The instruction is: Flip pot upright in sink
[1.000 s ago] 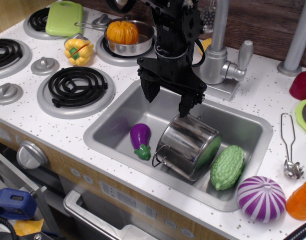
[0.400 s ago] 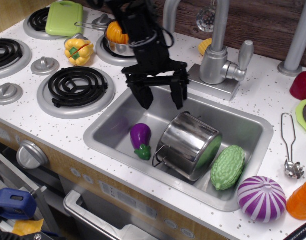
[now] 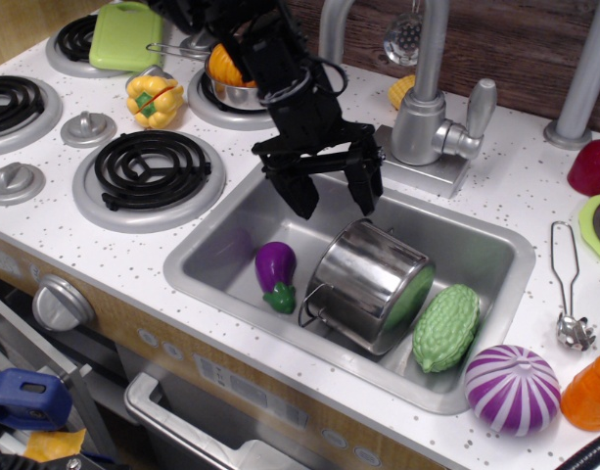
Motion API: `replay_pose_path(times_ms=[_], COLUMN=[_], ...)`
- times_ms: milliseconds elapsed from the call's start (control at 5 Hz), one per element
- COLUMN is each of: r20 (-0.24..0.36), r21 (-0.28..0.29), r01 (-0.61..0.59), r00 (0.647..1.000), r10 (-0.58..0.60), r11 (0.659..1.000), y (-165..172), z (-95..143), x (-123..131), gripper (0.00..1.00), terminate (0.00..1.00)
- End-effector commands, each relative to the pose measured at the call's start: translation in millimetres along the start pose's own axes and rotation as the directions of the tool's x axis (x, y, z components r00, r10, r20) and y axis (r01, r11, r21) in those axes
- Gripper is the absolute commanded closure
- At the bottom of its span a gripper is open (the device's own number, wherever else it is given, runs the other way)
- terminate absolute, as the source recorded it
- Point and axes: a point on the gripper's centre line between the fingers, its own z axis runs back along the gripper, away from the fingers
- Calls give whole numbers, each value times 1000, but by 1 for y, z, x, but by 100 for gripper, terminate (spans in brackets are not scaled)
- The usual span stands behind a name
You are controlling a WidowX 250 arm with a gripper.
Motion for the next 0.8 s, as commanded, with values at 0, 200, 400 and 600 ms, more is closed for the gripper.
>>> replay_pose_path(times_ms=[0,200,400,600], r20=[55,62,54,51], r21=[-32,-58,-114,-167], r01=[11,-2,-35,-71], r00=[998,998,998,995], r10=[-9,6,42,81], r11=[999,998,993,983], y=[-2,-4,-9,-16], z=[-9,-17,-27,-36], x=[4,1,-2,-10], gripper=[0,0,0,0], terminate=[0,0,0,0])
